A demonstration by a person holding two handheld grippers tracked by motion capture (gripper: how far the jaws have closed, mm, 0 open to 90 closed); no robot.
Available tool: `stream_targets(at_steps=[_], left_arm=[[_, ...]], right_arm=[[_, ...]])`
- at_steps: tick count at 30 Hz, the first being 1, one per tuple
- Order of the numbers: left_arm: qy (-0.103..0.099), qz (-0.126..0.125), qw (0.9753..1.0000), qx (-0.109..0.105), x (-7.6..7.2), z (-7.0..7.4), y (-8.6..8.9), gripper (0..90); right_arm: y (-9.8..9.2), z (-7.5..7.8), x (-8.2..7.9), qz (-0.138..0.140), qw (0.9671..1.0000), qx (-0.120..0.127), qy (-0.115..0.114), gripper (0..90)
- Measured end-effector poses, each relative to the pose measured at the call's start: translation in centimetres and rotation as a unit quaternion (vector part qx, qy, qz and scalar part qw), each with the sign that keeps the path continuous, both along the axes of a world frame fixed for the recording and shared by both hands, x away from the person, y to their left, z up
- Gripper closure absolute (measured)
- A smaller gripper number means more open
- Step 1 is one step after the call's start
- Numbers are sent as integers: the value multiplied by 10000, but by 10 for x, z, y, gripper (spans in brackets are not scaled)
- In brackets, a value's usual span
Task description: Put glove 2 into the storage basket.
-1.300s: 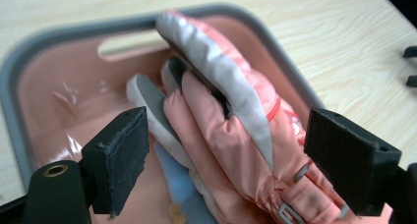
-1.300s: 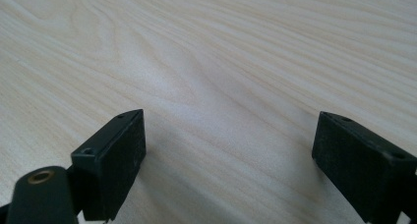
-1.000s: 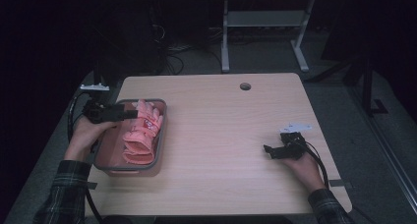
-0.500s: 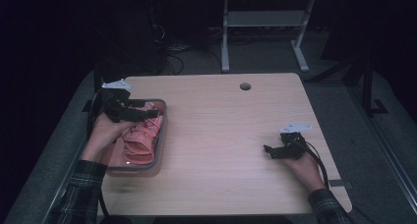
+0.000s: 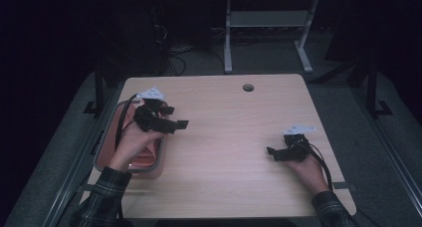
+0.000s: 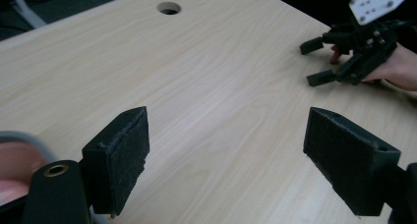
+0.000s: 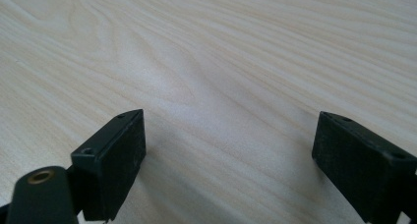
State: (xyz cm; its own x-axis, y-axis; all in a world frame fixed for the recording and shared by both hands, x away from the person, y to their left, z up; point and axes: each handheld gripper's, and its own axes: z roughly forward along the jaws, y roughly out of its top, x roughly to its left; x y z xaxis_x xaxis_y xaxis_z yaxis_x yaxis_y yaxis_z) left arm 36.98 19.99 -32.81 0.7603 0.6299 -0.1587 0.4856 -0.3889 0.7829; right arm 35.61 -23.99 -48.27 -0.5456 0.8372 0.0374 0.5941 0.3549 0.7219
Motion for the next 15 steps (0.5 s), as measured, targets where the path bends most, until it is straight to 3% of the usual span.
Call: stream_targets(at_steps=[15], left_arm=[[-128,-390,9990,191,-17,-33,-56,169]], right_arm=[[0,0,0,-2,10000,0,4,122]])
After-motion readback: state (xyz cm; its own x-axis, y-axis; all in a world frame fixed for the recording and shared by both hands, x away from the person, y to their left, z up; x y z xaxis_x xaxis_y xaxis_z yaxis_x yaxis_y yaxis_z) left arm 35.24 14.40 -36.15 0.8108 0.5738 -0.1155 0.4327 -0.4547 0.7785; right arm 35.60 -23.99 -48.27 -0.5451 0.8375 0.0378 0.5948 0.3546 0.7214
